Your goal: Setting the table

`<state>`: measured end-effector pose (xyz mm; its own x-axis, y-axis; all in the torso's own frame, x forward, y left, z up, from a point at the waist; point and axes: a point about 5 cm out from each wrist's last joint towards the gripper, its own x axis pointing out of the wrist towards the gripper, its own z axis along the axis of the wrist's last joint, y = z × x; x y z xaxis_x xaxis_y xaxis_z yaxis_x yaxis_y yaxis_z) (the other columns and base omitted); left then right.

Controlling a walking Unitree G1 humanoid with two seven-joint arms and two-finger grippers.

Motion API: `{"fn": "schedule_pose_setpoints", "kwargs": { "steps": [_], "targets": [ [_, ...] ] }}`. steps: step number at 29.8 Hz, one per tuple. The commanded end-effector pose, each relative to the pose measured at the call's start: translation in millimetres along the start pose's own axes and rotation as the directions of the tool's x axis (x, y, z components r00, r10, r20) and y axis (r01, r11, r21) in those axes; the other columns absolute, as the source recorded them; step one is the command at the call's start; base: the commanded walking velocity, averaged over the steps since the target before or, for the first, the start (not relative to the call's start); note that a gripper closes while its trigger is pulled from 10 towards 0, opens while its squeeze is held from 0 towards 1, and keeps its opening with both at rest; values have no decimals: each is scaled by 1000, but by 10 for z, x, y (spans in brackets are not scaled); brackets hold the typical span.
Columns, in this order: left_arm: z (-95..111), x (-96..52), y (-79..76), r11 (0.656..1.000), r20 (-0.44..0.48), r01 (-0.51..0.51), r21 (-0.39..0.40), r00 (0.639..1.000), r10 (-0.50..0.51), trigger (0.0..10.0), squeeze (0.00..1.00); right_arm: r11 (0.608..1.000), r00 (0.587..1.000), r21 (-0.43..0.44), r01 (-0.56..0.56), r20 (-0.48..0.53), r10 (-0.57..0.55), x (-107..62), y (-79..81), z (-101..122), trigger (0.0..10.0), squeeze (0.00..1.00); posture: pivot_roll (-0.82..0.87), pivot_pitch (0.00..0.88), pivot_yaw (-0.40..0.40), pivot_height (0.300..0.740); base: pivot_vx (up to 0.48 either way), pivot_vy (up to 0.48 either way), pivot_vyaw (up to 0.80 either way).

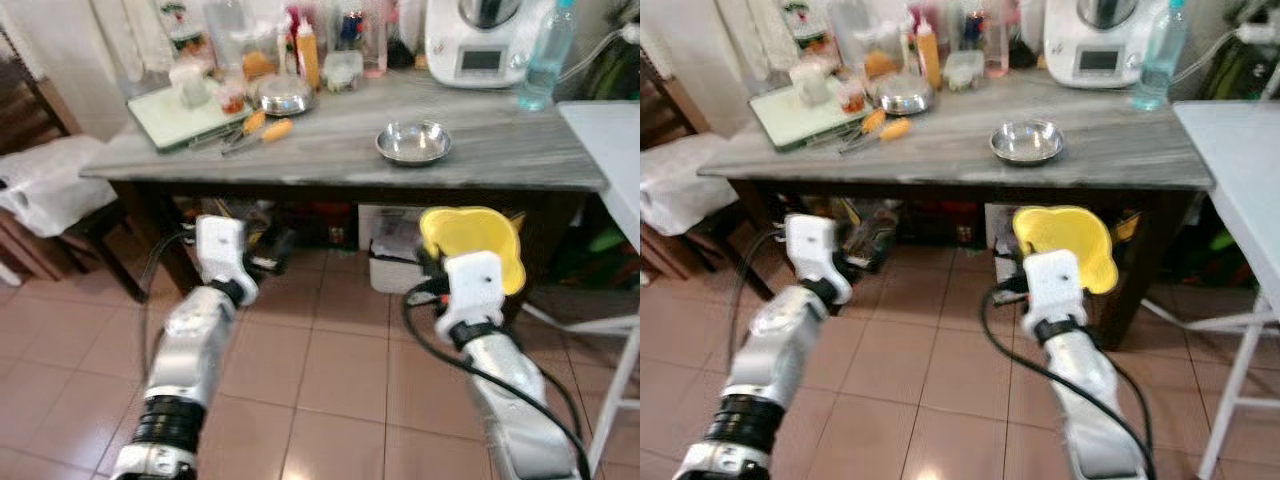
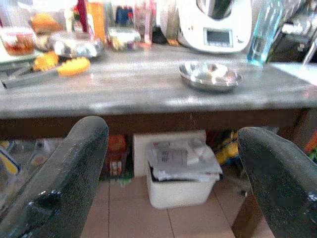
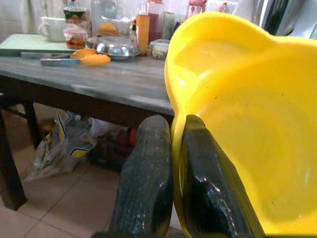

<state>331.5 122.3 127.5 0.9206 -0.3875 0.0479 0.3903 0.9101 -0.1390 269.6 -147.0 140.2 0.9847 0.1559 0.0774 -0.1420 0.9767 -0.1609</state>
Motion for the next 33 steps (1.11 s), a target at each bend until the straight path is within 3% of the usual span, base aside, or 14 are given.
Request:
{"fn": "schedule_pose_setpoints", "kwargs": {
  "steps": [1, 6, 13, 25, 33],
  "targets": [
    [50, -30, 103, 1000, 5, -18, 18, 1000, 18, 10000, 0, 1000, 1000, 17, -19, 22, 18, 24, 81, 53, 10000, 0, -126, 17, 82, 740, 319, 0, 0],
    [38, -32, 86, 1000, 3, -13, 15, 1000, 13, 10000, 0, 999, 1000, 34, -10, 9, 10, 27, 66, 35, 10000, 0, -127, 15, 83, 740, 322, 0, -85],
    [37, -24, 77, 1000, 2, -8, 14, 1000, 8, 10000, 0, 999, 1000, 40, -10, 11, 10, 37, 68, 39, 10000, 0, -127, 11, 84, 740, 320, 0, -769],
    [40, -17, 65, 1000, 5, -5, 14, 1000, 5, 10000, 0, 999, 999, 11, -31, 26, 31, 38, 80, 56, 10000, 0, -127, 5, 81, 740, 314, 0, 0],
    [41, -27, 67, 1000, 4, -5, 14, 1000, 5, 10000, 0, 999, 999, 7, -39, 29, 39, 37, 102, 60, 10000, 0, -125, 8, 78, 740, 308, 0, 576]
  ]
}}
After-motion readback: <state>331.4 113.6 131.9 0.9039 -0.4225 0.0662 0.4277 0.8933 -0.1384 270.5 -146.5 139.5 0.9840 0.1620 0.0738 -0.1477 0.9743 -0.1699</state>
